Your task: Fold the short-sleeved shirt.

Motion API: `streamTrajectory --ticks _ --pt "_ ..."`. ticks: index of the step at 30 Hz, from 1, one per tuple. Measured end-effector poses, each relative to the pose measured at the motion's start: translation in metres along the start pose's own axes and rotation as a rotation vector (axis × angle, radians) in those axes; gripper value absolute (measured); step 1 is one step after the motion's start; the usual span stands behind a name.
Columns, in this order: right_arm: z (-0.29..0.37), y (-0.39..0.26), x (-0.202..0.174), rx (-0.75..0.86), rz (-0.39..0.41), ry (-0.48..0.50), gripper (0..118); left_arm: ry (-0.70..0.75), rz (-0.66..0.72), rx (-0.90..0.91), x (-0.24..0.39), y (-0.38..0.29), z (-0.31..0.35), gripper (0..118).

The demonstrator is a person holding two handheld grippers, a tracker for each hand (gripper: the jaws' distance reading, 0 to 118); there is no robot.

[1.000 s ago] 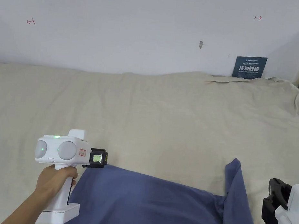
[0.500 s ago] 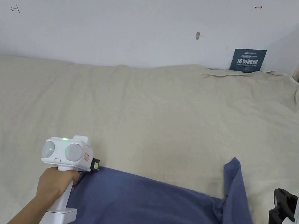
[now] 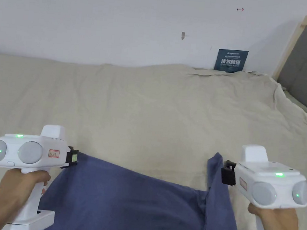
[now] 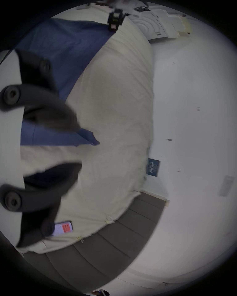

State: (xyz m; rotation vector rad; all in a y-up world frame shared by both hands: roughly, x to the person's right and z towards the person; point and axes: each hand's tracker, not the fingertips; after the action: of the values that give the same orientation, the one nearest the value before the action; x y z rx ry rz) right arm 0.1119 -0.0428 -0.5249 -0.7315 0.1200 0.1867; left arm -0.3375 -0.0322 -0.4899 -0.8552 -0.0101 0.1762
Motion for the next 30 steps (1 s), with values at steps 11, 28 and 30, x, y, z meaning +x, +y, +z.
streamTrajectory --ticks 11,28,30 --pt "-0.137 0.01 0.002 -0.286 -0.058 -0.11 94 -0.019 0.015 0.024 0.003 -0.012 0.031 1" --pt "-0.092 -0.015 0.026 -0.153 -0.098 0.016 5 0.005 0.05 0.021 -0.011 -0.022 0.031 1" --pt "-0.072 -0.009 0.033 -0.12 -0.114 0.062 5 0.009 0.052 0.031 -0.012 -0.022 0.038 1"
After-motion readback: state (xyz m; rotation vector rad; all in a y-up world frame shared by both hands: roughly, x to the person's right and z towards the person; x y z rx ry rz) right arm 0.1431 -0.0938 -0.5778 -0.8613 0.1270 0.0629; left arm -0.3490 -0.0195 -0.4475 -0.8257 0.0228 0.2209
